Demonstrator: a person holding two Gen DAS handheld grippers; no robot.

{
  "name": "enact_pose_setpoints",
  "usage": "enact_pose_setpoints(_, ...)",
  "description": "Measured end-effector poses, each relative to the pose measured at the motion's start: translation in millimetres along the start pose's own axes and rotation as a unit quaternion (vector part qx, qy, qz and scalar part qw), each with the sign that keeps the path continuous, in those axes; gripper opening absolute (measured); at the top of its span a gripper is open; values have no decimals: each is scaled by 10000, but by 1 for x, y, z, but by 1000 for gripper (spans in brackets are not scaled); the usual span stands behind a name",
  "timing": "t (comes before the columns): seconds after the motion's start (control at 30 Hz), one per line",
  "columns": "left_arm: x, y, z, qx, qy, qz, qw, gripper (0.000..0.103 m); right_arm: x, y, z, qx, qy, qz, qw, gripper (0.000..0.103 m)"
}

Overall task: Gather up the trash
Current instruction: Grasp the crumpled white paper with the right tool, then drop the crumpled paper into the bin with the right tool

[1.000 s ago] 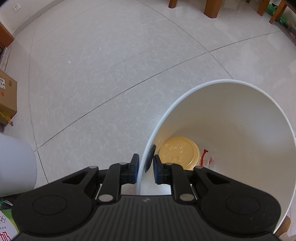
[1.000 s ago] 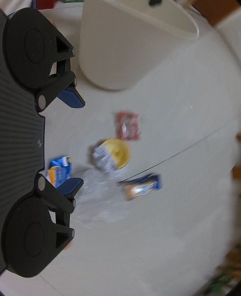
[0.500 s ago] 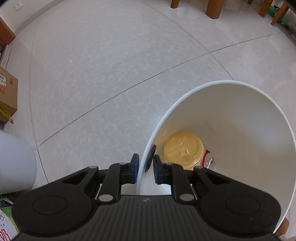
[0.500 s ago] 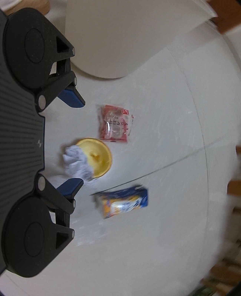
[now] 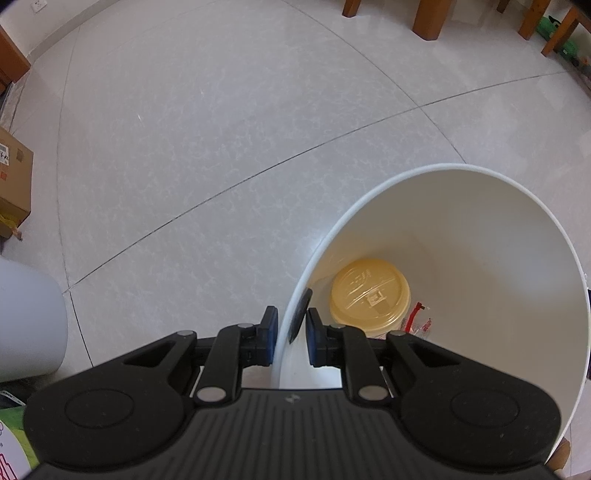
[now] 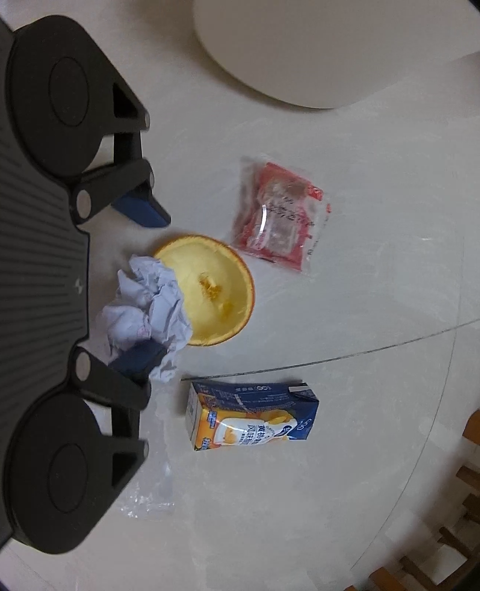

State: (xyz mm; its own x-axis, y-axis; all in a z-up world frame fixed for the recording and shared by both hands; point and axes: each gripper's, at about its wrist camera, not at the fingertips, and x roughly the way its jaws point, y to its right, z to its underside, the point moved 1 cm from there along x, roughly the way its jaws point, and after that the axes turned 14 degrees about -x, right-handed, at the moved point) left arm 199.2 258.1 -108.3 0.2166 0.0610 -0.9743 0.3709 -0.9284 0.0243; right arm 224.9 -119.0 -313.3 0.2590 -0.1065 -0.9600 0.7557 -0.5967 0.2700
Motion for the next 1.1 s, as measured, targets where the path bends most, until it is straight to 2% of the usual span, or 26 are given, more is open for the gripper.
enact_pose_setpoints(0.1,-1,1,0,19,4,-3,10000,14,-2,7,5,19,-116,-22,9999,48)
enact_pose_setpoints(0.17,-1,1,0,21,1,-5,10000,14,-5,12,8,99,-169,-129,9997,29)
enact_pose_setpoints(0.43,-1,4,1,61,17,-40,10000,14,-38,24,8,317,-35,-164,9994,25)
enact_pose_setpoints(0.7,0,6,3,80,38,-70,9999,14,-120,29,-9,243,491,-367,9978,25)
enact_pose_setpoints(0.87,0,7,3,88,23,-76,9999,14,-192,21,-33,155,1079,-747,9912,25)
enact_pose_setpoints(1.0,0,7,2,96,4,-83,9999,14,-245,-1,-60,-127,1601,-1129,9805,25)
enact_pose_setpoints(1.1,0,8,2,116,-5,-100,9999,14,-270,-19,-80,-349,1867,-1350,9725,25)
